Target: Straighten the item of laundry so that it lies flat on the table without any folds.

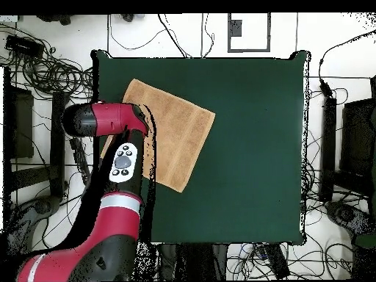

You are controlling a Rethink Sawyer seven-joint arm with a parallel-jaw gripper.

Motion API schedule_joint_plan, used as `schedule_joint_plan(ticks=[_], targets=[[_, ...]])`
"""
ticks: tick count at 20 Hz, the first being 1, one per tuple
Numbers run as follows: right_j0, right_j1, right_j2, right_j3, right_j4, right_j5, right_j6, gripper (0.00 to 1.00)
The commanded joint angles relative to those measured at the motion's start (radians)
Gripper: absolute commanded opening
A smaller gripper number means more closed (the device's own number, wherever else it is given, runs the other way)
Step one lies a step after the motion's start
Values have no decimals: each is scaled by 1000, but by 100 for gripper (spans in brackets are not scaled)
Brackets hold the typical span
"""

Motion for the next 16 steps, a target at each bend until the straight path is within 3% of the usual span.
schedule_joint_plan(ticks=[1,6,13,16], targets=[[-95,-42,156,208,-59,-116,-24,100],[-227,-153,250,339,-99,-79,-179,100],[-380,-323,305,327,-201,233,-349,100],[-422,-357,332,323,-247,293,-368,100]])
